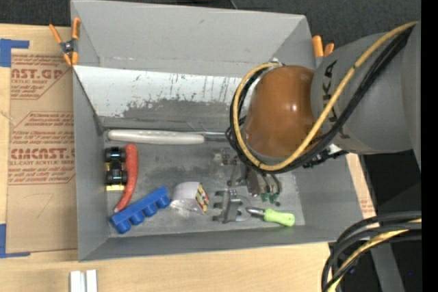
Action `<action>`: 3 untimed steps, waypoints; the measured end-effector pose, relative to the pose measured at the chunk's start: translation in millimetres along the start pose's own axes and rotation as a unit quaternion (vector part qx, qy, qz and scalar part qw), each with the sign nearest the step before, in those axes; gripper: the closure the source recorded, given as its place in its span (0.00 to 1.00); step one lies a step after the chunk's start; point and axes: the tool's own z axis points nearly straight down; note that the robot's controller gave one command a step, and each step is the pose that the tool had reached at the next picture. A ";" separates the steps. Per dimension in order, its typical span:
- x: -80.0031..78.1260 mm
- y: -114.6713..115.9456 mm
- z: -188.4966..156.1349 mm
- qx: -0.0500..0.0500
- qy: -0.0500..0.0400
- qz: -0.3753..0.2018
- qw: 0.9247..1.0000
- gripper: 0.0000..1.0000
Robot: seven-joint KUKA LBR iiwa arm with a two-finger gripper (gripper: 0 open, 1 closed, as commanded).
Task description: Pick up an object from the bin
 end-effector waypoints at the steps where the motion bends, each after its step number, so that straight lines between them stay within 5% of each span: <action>1: -10.5 -34.2 61.8 0.001 0.003 0.007 1.000 0.00; 2: -3.1 -46.5 58.6 -0.001 -0.004 0.000 1.000 0.00; 3: -15.9 -93.6 84.6 -0.001 -0.001 -0.010 1.000 1.00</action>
Offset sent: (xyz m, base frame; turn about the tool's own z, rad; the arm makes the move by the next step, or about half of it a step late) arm 0.0034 -0.0465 -0.0581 -0.0012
